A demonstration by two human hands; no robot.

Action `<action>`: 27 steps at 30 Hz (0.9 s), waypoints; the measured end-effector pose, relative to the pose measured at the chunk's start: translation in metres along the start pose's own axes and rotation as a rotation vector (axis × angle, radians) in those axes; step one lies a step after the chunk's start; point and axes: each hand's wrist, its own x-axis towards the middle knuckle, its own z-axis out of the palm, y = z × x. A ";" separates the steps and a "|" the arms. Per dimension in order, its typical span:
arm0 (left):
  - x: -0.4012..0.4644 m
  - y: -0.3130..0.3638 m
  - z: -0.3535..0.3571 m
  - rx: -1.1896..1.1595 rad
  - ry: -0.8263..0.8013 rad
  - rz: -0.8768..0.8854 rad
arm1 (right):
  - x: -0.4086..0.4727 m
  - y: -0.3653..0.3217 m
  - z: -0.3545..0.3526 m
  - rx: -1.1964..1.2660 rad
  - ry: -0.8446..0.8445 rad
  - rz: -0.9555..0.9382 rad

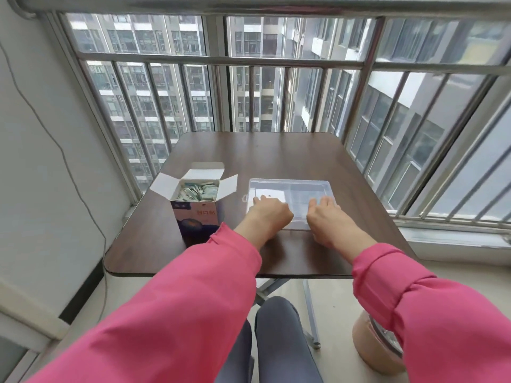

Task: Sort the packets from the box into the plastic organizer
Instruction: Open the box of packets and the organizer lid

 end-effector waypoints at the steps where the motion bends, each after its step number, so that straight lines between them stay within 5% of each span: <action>1: -0.001 0.000 -0.001 0.000 0.003 0.008 | 0.000 0.000 -0.001 0.010 -0.001 0.007; 9: -0.016 -0.017 -0.008 -0.006 0.051 0.076 | -0.002 0.000 -0.006 0.083 -0.058 0.021; 15: -0.033 -0.031 0.002 -0.033 0.217 0.129 | -0.010 0.032 -0.013 0.522 -0.055 0.002; 21: -0.035 -0.035 -0.020 -0.296 0.519 -0.106 | -0.018 0.041 -0.023 1.028 0.241 0.250; 27: -0.017 -0.038 -0.050 -0.207 0.877 -0.348 | -0.016 0.042 -0.010 1.021 0.047 0.338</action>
